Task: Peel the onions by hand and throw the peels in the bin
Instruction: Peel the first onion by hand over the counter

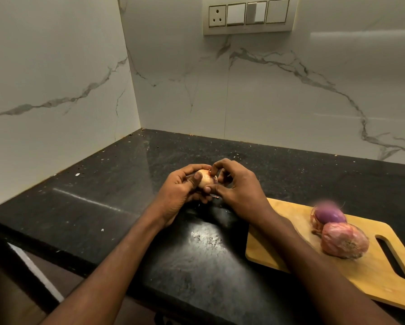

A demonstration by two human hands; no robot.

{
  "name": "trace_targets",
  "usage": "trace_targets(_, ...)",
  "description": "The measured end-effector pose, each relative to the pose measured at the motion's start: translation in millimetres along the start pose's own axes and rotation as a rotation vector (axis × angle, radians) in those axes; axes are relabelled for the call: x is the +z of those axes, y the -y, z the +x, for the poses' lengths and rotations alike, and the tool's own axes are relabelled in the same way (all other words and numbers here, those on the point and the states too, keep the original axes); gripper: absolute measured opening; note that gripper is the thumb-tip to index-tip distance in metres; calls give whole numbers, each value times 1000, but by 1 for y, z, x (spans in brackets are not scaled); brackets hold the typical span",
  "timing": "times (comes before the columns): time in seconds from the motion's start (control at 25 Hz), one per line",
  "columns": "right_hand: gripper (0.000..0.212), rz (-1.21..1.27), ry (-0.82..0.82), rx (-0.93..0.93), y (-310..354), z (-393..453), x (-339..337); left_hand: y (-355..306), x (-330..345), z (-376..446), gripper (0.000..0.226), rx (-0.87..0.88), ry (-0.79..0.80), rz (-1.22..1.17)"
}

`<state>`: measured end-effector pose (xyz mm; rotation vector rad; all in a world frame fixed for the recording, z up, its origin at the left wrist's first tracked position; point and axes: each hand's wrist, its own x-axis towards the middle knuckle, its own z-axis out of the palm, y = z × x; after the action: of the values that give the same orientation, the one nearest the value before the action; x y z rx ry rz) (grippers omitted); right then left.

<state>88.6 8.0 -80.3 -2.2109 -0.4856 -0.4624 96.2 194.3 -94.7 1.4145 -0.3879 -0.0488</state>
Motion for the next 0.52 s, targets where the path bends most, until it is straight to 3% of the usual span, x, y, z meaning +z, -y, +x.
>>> trace_targets(0.24, 21, -26, -18, -59, 2, -1, 4, -3, 2, -3, 41, -15, 26, 11)
trace_targets(0.52, 24, -72, -66, -100, 3, -1, 2, -2, 0, -1, 33, -7, 6, -3)
